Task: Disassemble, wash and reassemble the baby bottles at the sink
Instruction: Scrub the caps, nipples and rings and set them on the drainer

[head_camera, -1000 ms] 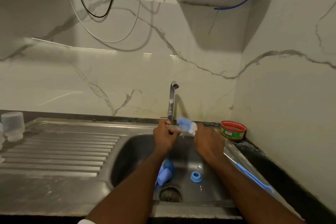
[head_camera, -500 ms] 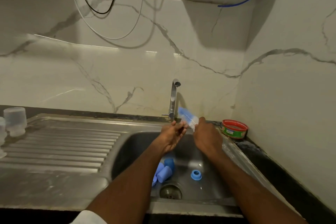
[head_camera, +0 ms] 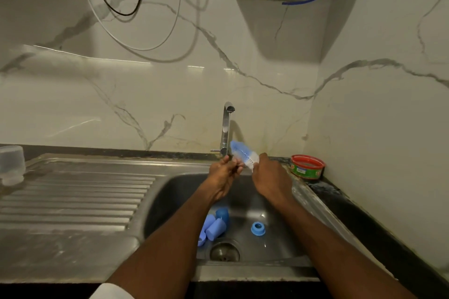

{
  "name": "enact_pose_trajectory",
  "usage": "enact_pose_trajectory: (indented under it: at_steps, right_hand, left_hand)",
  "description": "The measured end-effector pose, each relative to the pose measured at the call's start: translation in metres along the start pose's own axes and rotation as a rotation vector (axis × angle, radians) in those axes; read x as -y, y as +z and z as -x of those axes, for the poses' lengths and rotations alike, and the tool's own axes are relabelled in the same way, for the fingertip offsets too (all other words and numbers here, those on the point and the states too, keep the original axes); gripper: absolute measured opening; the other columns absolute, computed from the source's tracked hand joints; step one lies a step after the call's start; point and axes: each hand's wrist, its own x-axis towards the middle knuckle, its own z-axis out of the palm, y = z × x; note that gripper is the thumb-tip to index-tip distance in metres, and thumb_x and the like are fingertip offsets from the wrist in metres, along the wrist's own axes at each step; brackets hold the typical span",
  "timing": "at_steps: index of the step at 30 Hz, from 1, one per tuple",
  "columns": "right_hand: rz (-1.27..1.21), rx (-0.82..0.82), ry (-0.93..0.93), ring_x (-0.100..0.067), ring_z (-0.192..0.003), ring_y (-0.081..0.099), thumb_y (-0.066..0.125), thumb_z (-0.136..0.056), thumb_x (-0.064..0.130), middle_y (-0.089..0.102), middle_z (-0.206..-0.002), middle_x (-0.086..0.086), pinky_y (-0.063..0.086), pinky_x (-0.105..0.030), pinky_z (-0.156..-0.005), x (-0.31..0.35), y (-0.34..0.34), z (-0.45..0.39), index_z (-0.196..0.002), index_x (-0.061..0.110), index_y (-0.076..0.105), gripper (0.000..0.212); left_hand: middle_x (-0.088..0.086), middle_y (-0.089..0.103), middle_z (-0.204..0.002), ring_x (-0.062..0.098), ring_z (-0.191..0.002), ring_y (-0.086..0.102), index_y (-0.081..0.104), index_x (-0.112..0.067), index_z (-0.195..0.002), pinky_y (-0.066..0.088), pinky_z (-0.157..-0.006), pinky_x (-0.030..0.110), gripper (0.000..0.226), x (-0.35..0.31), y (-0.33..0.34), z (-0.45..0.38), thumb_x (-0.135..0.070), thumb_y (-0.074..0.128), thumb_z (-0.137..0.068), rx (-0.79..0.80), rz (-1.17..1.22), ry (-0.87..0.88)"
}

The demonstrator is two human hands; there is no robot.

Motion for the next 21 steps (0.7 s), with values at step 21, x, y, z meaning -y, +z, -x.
enact_pose_trajectory:
  at_steps: [21]
  right_hand:
    - [-0.026, -0.006, -0.097, -0.029, -0.101, 0.066, 0.047, -0.101, 0.045, 0.067, -0.118, -0.009, 0.051, -0.039, -0.079, -0.008, 0.008, 0.003, -0.129, 0.02, 0.053, 0.038]
  left_hand:
    - [0.007, 0.063, -0.081, 0.014, -0.072, 0.058, 0.064, -0.006, -0.103, 0.051, -0.076, 0.028, 0.006, -0.002, -0.011, 0.001, -0.005, 0.059, -0.099, -0.047, -0.29, 0.091]
